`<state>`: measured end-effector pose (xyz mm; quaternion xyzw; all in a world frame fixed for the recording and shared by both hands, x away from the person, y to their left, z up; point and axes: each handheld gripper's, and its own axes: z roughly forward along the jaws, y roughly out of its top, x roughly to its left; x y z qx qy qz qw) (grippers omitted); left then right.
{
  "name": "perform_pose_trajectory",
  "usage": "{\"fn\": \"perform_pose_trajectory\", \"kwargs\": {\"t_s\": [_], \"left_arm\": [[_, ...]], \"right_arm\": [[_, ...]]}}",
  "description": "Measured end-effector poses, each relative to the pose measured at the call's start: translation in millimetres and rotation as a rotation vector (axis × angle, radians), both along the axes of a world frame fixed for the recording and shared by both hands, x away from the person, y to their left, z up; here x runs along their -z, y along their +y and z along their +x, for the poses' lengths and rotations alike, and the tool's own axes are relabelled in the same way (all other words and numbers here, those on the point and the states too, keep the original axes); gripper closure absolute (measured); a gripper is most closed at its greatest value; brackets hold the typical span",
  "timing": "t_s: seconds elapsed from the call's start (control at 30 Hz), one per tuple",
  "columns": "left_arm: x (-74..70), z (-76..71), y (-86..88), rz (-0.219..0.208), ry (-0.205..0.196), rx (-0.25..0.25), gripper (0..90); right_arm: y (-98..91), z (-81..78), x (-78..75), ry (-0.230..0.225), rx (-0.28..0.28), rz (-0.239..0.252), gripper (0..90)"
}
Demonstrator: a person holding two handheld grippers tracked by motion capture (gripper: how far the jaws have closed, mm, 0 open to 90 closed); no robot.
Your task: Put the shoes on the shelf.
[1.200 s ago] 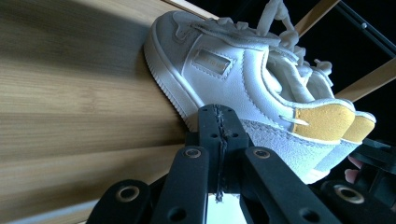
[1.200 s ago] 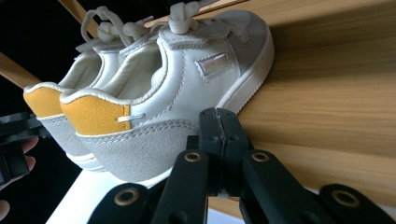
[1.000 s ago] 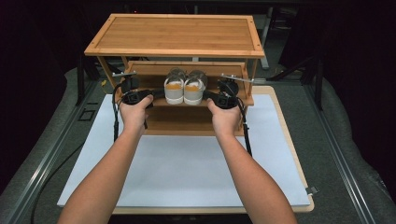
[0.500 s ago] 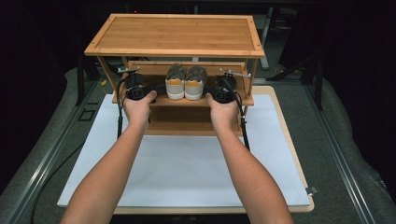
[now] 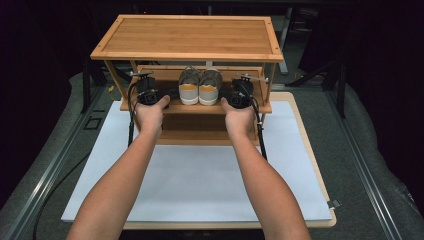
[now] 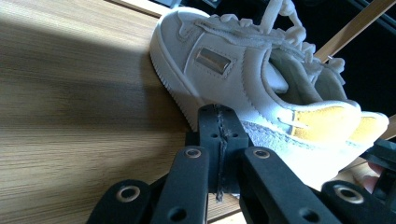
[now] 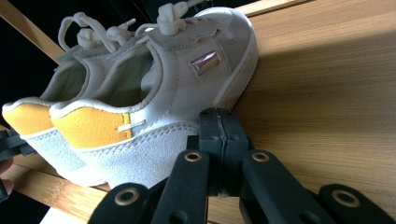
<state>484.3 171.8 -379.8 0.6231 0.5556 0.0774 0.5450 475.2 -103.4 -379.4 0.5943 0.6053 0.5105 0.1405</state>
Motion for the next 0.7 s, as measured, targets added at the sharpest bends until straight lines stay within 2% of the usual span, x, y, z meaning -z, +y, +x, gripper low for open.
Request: {"fn": "perform_pose_trajectory", "kwargs": {"t_s": [0.27, 0.57, 0.6, 0.67, 0.7], "left_arm": [[0.3, -0.6, 0.1, 0.007, -0.002, 0.000, 90.0], [0.7, 0.0, 0.9, -0.006, 0.002, 0.003, 90.0], [1.0, 0.2, 1.3, -0.008, 0.002, 0.005, 90.0], [1.0, 0.3, 2.6, -0.017, 0.016, 0.008, 89.9], [0.7, 0.0, 2.7, -0.017, 0.020, 0.009, 89.9]], "right_arm": [[0.8, -0.5, -0.1, -0.003, 0.007, -0.006, 90.0], [0.3, -1.9, -0.6, 0.009, 0.003, -0.011, 90.0], [1.6, -1.6, 0.3, -0.007, 0.017, -0.009, 90.0], [2.7, -3.7, -0.2, -0.010, 0.023, -0.012, 90.0], [4.4, -5.4, -0.6, -0.016, 0.032, -0.028, 90.0]]}}
